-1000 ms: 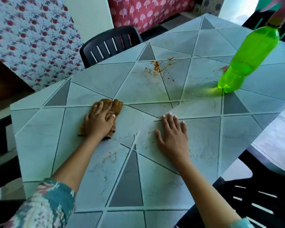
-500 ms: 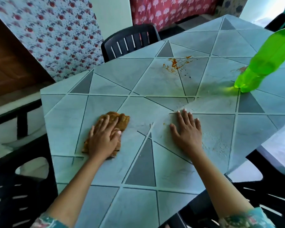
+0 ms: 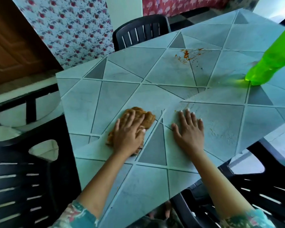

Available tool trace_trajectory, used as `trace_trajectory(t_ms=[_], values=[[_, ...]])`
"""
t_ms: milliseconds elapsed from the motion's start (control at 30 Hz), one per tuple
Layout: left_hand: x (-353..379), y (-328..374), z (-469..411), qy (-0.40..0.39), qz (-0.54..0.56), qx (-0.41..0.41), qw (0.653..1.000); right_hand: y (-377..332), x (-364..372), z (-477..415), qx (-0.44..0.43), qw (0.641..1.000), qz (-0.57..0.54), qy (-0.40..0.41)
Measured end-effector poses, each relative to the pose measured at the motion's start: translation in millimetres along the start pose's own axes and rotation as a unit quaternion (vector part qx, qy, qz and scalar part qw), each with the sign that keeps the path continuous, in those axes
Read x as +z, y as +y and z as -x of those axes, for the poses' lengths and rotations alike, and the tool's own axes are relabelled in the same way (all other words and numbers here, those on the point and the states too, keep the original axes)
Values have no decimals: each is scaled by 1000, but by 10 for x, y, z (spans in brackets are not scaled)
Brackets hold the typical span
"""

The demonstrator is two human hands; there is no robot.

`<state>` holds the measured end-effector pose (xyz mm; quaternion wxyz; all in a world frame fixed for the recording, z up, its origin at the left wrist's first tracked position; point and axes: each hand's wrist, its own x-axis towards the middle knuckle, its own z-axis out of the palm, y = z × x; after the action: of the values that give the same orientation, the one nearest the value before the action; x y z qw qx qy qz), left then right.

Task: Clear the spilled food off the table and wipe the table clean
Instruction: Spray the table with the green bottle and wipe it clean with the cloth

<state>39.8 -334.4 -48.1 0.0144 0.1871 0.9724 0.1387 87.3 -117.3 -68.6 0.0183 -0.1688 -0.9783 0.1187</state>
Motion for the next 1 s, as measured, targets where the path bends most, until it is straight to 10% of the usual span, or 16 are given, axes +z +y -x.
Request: trace_trajectory(t_ms=[167,500,800,1000], values=[[-292,-727,-265,25,-5,-218,976,-19,-9,15,1,1000,1,-1],[-49,62,504,11,-1,-96,995,-10,-52,44,-16,1000,-6,-24],[-457,-1008,20,59,1,-337,940,-76,-14,289,-64,998,1,-25],[-123,-284,408,55,21,-132,990,-106,5,262,-62,998,5,-7]])
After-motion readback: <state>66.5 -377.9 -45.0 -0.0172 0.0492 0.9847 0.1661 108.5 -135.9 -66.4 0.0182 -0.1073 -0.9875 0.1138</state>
